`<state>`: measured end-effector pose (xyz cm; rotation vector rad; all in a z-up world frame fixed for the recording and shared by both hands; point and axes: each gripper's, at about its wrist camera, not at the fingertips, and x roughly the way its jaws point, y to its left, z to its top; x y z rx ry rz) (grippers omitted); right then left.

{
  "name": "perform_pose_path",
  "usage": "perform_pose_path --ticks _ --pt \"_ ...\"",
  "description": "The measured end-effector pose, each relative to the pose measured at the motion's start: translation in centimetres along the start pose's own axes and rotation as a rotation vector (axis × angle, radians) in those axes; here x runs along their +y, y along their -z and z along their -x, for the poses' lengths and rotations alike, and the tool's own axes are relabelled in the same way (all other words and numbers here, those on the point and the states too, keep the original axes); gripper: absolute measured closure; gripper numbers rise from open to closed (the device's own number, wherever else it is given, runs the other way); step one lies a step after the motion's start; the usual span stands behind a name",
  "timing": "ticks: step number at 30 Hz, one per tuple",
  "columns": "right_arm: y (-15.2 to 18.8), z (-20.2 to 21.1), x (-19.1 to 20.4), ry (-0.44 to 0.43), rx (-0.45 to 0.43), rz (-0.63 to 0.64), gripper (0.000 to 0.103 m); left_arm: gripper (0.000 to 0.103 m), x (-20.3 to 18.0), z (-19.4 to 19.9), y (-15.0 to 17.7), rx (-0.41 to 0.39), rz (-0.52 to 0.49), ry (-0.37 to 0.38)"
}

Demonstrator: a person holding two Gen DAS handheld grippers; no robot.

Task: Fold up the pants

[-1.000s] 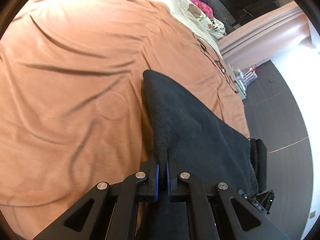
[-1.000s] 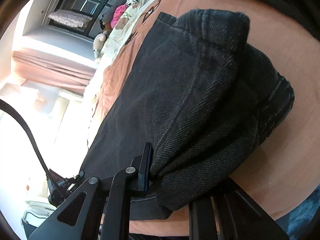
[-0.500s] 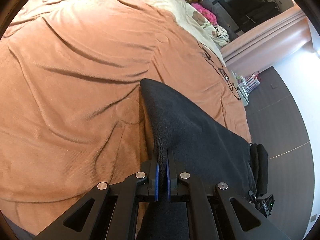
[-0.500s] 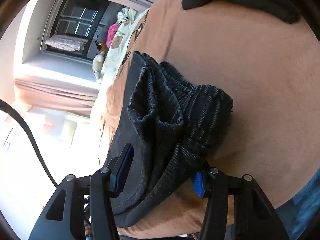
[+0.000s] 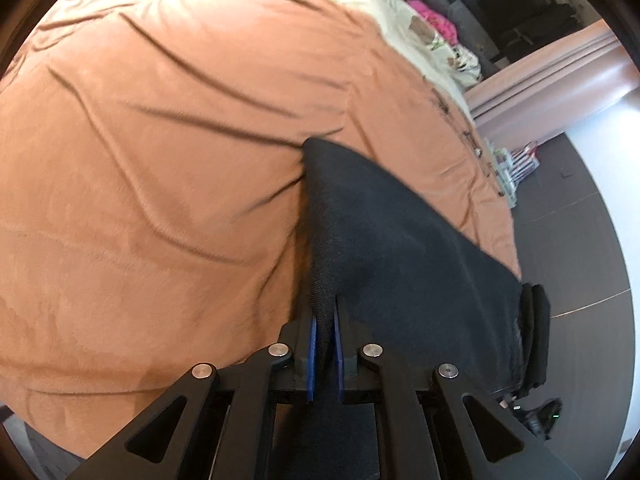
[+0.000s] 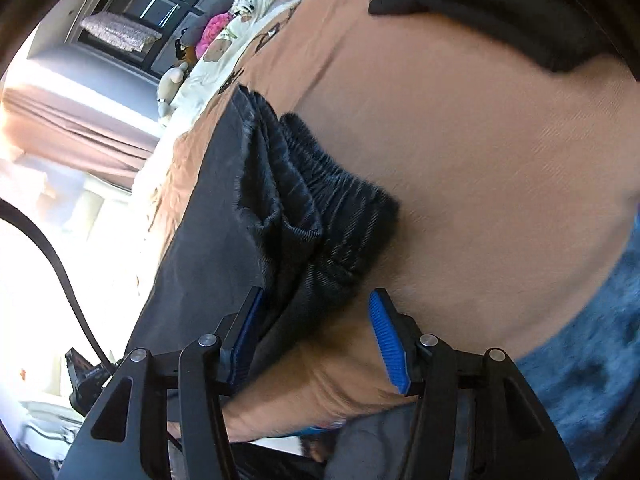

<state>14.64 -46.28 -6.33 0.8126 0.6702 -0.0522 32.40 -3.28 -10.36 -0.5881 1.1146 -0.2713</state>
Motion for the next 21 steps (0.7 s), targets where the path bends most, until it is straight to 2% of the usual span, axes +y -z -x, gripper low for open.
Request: perform_pose_path --ticks 4,7,13,21 --pt "-1.0 2.8 1.5 0.031 -0.062 0.079 0.051 0.092 0.0 -0.6 0.1 0.017 -0.017 -0.028" --pt "-1.7 4.0 2.3 0.0 -0.075 0.109 0.051 0.087 0.1 -0.8 0.0 0.023 -0.016 -0.036" --pt "-3.5 1.9 2.4 -0.036 0.015 0.118 0.051 0.075 -0.1 -1.0 0.1 0.028 -0.018 -0.03" --pt "-7.5 -0.9 0.6 -0.092 0.124 0.077 0.051 0.073 -0.1 -1.2 0.3 0.037 -0.013 -0.043"
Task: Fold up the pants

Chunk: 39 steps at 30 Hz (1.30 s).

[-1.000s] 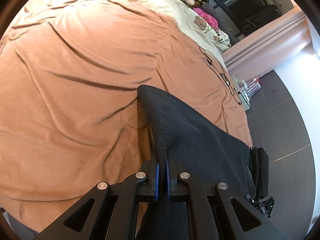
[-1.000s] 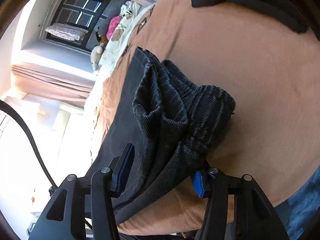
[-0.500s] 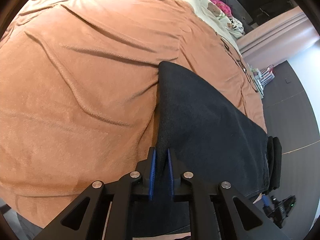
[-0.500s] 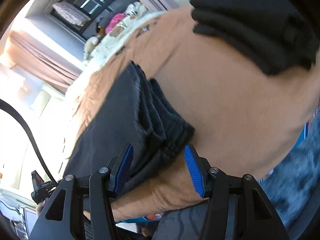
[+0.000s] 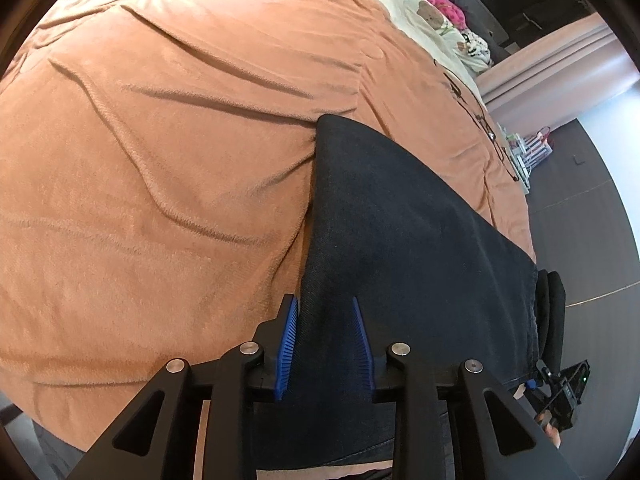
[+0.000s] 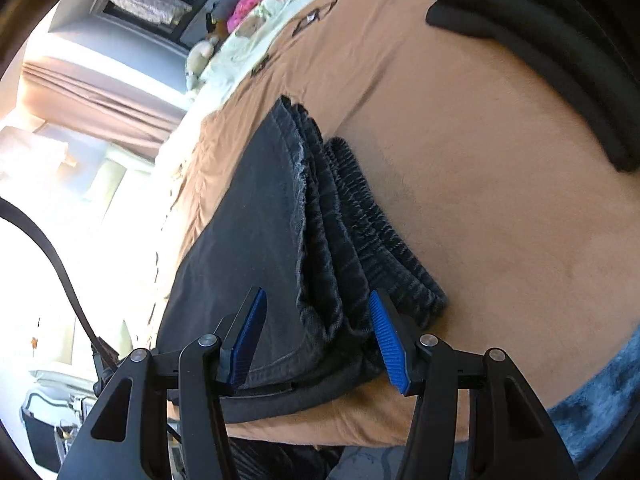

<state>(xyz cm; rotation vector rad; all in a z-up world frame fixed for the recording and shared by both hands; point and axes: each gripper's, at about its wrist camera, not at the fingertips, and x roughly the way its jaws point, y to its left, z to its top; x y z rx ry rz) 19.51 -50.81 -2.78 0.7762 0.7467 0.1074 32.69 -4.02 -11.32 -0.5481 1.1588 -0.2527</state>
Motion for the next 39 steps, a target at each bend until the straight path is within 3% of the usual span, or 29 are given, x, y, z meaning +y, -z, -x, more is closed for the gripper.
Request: perform_pose_path --ticks 6,9,10,14,19,24,27,35,39 --pt "-2.2 -1.0 -0.9 -0.021 0.057 0.011 0.054 0.071 -0.2 0.1 0.4 0.008 -0.007 -0.015" --pt "-2.9 -0.9 0.0 -0.002 0.058 0.071 0.094 0.067 -0.1 0.1 0.6 0.012 -0.003 -0.021" --pt "-3.0 -0.7 0.3 0.011 0.056 0.096 0.097 0.067 0.0 0.0 0.6 0.012 -0.001 -0.022" --pt "-2.9 0.5 2.1 0.05 0.021 0.185 0.099 0.066 0.1 -0.2 0.9 0.025 -0.001 -0.024" --pt "-3.0 2.8 2.8 0.067 -0.024 0.205 0.099 0.064 0.3 -0.1 1.5 0.036 -0.003 -0.016" --pt "-1.4 0.1 1.5 0.172 0.02 0.2 0.099 0.064 1.2 -0.6 2.8 0.062 0.024 0.007" --pt "-0.6 -1.3 0.6 0.172 0.032 0.161 0.099 0.061 1.7 -0.9 3.5 0.079 0.042 0.028" --pt "0.3 1.7 2.6 0.195 -0.05 0.182 0.099 0.055 2.9 -0.9 4.9 0.103 0.071 0.101" --pt "2.0 0.1 2.0 0.241 -0.021 0.182 0.099 0.055 3.7 -0.6 6.2 0.117 0.097 0.153"
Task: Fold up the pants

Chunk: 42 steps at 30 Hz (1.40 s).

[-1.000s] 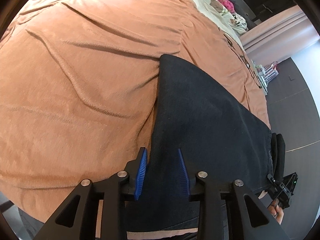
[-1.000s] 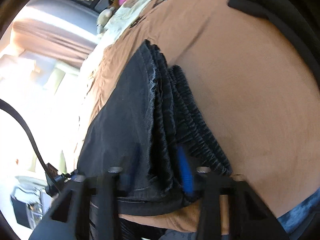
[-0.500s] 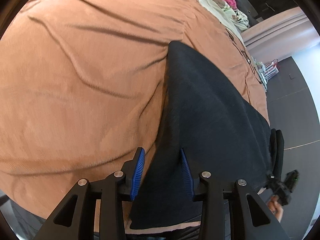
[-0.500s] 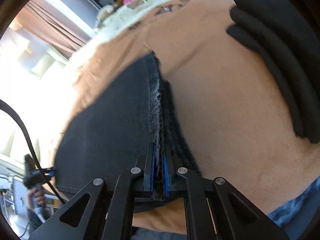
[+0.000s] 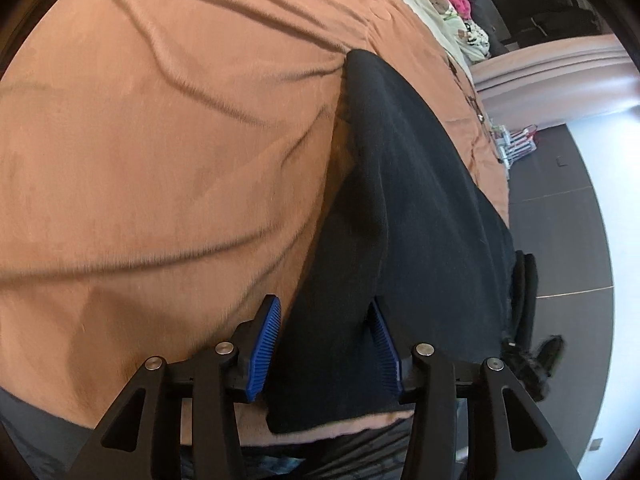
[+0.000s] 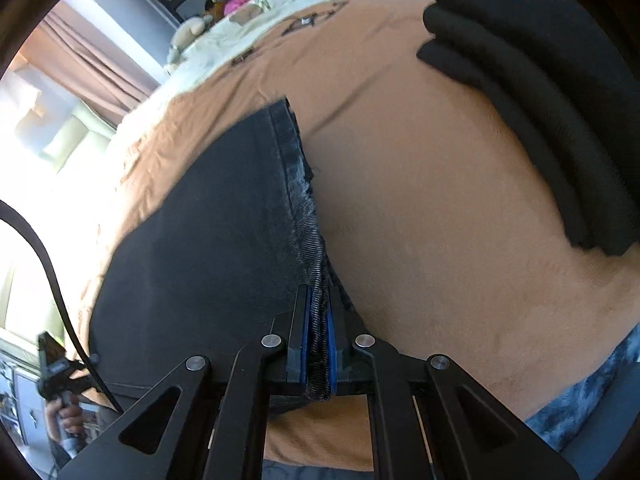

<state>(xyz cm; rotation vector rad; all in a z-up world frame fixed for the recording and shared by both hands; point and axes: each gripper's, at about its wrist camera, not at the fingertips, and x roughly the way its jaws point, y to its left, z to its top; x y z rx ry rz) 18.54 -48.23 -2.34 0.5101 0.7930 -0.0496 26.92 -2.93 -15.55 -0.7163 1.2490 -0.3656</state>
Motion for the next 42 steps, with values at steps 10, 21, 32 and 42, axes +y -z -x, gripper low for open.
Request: perform_pose_path --ticks 10,21,32,42 --pt "0.6 2.6 3.8 0.086 -0.048 0.042 0.093 0.086 0.5 2.1 2.7 -0.01 0.009 0.042" --pt "4.6 6.8 11.6 -0.004 -0.152 0.169 0.093 0.063 0.0 1.6 2.2 -0.059 -0.001 0.025" --pt "9.2 2.9 19.5 -0.075 -0.038 0.3 0.093 0.063 -0.4 -0.1 0.8 -0.072 0.002 0.075" --pt "7.7 -2.8 24.0 -0.099 0.049 0.366 0.093 0.063 -0.2 -0.1 1.2 -0.09 -0.007 0.103"
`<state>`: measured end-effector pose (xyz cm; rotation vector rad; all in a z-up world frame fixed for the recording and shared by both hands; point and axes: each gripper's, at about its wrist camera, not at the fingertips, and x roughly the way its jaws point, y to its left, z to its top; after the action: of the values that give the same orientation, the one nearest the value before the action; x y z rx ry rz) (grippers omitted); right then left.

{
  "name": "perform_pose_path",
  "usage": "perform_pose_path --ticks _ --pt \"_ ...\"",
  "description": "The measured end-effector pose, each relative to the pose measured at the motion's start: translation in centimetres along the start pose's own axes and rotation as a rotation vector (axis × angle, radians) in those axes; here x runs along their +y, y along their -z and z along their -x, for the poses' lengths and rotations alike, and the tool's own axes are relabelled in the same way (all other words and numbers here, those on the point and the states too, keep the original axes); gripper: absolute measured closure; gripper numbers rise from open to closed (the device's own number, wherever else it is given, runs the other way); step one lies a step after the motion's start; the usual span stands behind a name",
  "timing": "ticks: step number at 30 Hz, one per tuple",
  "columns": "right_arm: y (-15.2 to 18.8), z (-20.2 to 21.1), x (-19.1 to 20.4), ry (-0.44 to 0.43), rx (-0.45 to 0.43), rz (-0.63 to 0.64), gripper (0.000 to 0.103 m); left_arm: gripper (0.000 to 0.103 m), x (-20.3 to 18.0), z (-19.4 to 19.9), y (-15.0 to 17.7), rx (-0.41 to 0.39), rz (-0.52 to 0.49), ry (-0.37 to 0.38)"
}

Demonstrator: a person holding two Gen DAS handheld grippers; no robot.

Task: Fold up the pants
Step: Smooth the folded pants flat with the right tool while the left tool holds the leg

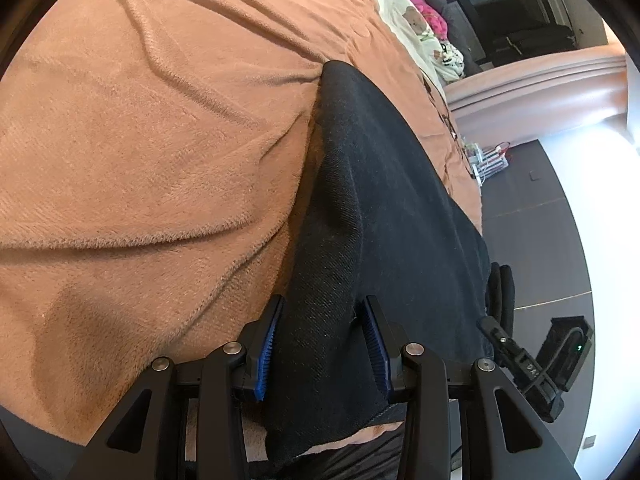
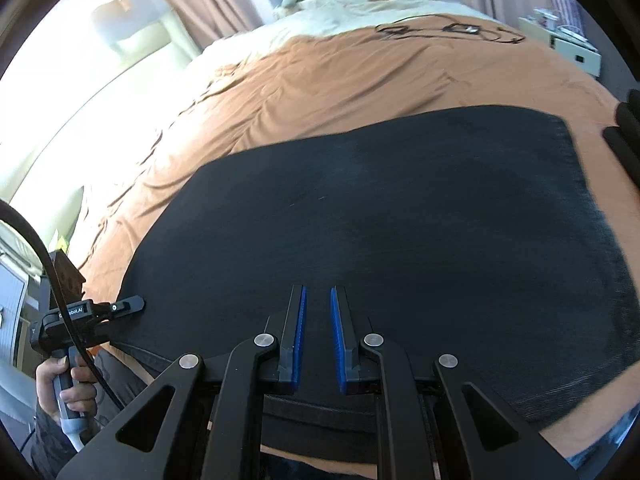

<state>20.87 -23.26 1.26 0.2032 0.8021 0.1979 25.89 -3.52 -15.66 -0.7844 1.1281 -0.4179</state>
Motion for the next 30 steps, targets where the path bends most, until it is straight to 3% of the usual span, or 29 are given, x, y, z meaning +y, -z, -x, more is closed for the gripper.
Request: perform_pose_path --ticks 6,10,14,24,30 --pt "-1.5 -3.6 1.3 -0.016 0.034 0.062 0.093 0.064 0.6 0.1 0.0 0.004 0.006 0.014" --pt "-1.9 -5.4 1.6 0.021 0.049 0.069 0.093 0.079 0.6 0.1 0.1 0.008 0.006 -0.005" --pt "-1.5 -7.2 1.7 0.047 0.077 0.065 0.093 0.087 0.1 0.7 0.4 -0.002 0.006 -0.007" --pt "1.4 -7.2 3.4 0.044 0.142 0.113 0.093 0.09 0.1 1.2 1.1 -0.02 0.047 0.0" --pt "0.0 -7.8 3.1 0.038 0.16 0.085 0.097 0.09 0.3 1.0 0.8 -0.018 0.065 -0.001"
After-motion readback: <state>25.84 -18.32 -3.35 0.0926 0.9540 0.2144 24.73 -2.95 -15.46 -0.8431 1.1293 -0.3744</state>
